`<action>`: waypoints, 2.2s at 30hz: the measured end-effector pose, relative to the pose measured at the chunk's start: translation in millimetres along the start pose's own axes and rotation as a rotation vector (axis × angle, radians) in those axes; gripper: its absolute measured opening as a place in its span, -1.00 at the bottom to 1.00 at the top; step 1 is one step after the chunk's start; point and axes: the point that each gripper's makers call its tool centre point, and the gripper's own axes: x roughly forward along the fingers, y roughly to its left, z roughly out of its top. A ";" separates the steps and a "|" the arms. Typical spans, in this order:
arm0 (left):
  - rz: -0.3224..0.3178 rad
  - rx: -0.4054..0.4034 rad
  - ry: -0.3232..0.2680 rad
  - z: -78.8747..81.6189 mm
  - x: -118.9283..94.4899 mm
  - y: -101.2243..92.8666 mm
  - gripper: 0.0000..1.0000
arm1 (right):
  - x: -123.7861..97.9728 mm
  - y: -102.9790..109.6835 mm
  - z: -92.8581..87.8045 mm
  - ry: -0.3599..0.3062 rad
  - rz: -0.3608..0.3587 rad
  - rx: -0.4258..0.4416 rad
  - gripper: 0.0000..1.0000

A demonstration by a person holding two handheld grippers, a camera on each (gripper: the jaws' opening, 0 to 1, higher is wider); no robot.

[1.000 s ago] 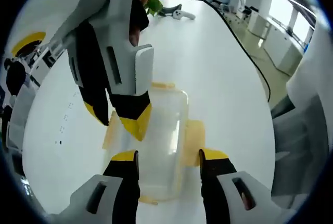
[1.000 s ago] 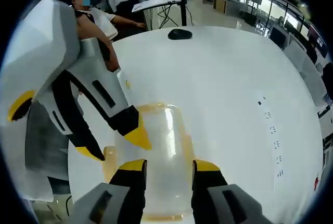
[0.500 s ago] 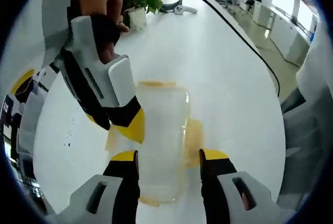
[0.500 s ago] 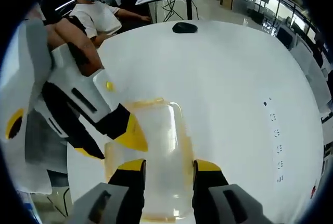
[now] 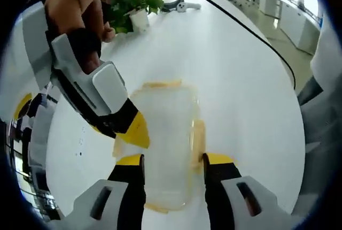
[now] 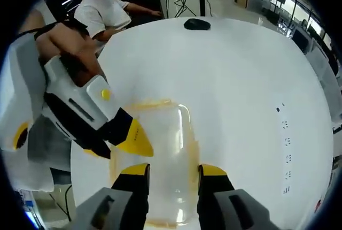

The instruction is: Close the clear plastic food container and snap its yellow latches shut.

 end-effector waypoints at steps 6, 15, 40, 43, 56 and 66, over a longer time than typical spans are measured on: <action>0.017 -0.019 0.003 -0.2 1.1 0.7 -0.22 | 0.9 0.8 -0.2 0.033 0.008 -0.015 -0.34; 0.030 -0.042 0.004 -0.4 2.3 2.1 -0.27 | 3.1 1.6 -0.1 0.060 0.036 -0.017 -0.38; 0.030 0.015 -0.009 1.6 3.1 1.1 -0.27 | 2.9 2.9 -0.2 0.040 0.061 0.014 -0.36; 0.026 -0.007 -0.017 3.0 1.8 1.6 -0.27 | 2.9 2.8 0.6 0.040 0.059 0.012 -0.35; -0.003 -0.026 -0.032 5.4 -1.0 -0.2 -0.18 | -0.9 4.7 2.4 0.030 0.010 -0.036 -0.34; -0.023 -0.005 -0.015 -0.6 -8.2 0.7 -0.08 | -13.4 4.2 3.9 0.003 -0.019 -0.036 -0.29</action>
